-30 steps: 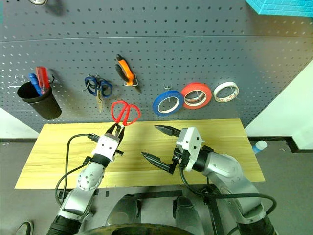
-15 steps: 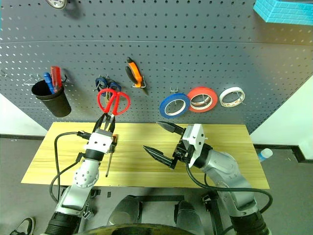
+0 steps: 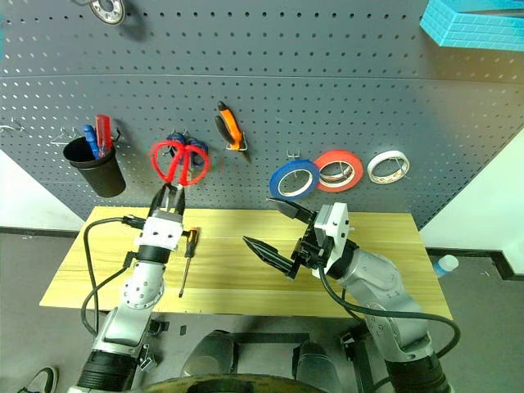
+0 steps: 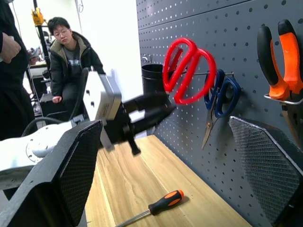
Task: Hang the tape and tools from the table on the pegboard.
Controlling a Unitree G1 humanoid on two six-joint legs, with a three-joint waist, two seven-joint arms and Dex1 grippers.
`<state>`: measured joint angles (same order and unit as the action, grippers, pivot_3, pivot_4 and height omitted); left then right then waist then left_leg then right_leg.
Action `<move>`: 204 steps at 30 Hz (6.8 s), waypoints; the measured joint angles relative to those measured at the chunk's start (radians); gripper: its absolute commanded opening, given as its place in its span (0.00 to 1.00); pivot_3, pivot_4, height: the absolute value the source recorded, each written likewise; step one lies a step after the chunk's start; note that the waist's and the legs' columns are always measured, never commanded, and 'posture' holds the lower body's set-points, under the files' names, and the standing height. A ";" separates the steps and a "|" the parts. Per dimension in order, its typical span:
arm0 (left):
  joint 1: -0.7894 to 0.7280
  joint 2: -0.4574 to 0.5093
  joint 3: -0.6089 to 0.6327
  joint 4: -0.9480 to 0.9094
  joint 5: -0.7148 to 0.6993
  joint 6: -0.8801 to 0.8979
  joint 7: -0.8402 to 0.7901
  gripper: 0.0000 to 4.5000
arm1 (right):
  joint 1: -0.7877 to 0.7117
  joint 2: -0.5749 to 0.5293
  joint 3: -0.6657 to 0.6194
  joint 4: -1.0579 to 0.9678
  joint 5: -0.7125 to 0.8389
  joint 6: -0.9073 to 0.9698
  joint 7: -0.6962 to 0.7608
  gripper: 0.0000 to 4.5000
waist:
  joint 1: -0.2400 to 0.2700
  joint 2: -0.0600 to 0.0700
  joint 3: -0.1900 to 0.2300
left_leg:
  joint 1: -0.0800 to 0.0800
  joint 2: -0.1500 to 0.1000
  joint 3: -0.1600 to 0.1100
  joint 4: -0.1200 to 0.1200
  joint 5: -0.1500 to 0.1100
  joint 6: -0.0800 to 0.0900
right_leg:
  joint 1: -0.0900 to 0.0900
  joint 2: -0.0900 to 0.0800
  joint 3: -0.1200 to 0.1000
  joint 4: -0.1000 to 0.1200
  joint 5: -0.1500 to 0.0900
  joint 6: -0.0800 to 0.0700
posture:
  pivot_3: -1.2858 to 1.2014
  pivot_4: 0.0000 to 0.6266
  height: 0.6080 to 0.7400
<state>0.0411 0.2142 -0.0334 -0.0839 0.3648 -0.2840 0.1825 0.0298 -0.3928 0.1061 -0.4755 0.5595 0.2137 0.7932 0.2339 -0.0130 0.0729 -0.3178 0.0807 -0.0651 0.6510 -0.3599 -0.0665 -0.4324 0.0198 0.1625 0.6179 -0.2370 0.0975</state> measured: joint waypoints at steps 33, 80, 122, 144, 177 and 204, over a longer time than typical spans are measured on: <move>-0.077 -0.028 0.011 0.117 -0.030 0.041 -0.046 0.24 | 0.059 -0.027 0.006 -0.033 -0.025 0.016 -0.026 1.00 | -0.002 0.000 -0.004 | 0.011 0.000 0.000 0.000 0.000 -0.001 | 0.005 0.000 0.000 0.000 0.000 0.000 | 0.66 0.08 1.00; -0.392 -0.015 -0.029 0.694 -0.027 -0.078 0.019 0.99 | 0.053 -0.028 0.006 -0.092 -0.023 0.049 -0.066 1.00 | -0.003 0.000 -0.004 | 0.011 -0.001 0.000 -0.001 0.000 -0.001 | 0.006 0.000 0.000 0.000 0.000 0.000 | 0.65 0.04 1.00; -0.287 0.021 0.061 0.489 -0.352 0.739 -0.377 0.99 | -0.022 -0.062 0.158 0.026 -0.223 0.081 -0.042 1.00 | -0.034 -0.001 -0.003 | 0.011 -0.001 -0.001 -0.003 0.000 -0.001 | 0.004 0.000 0.000 -0.001 -0.001 0.000 | 0.66 0.10 1.00; -0.506 0.043 0.139 0.578 -0.442 1.151 -0.358 0.99 | 0.023 -0.071 0.152 -0.001 -0.230 0.084 -0.049 1.00 | -0.038 -0.006 0.003 | 0.010 -0.001 -0.001 -0.005 0.000 -0.001 | 0.003 0.000 0.000 -0.003 -0.001 0.000 | 0.65 0.12 1.00; -0.561 0.033 0.127 0.746 -0.442 1.218 -0.357 0.15 | 0.051 -0.081 0.148 -0.032 -0.229 0.109 -0.070 1.00 | -0.062 -0.008 0.004 | 0.009 -0.001 -0.001 -0.005 0.000 -0.001 | 0.003 0.000 0.000 -0.003 -0.001 0.000 | 0.65 0.10 1.00; -0.310 0.068 0.007 0.315 -0.393 1.022 -0.416 0.11 | -0.005 -0.043 0.110 -0.026 -0.150 0.056 0.000 1.00 | -0.055 -0.007 0.003 | 0.001 -0.001 -0.002 -0.004 0.003 -0.005 | -0.003 0.000 0.000 -0.004 -0.001 0.000 | 0.66 0.06 1.00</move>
<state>-0.2688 0.2822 -0.0265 0.2308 -0.0283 0.7379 -0.2337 0.0250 -0.4362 0.2161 -0.5012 0.4097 0.2698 0.7928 0.1786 -0.0205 0.0764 -0.3168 0.0798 -0.0671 0.6474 -0.3570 -0.0719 -0.4358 0.0197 0.1622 0.6143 -0.2380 0.0977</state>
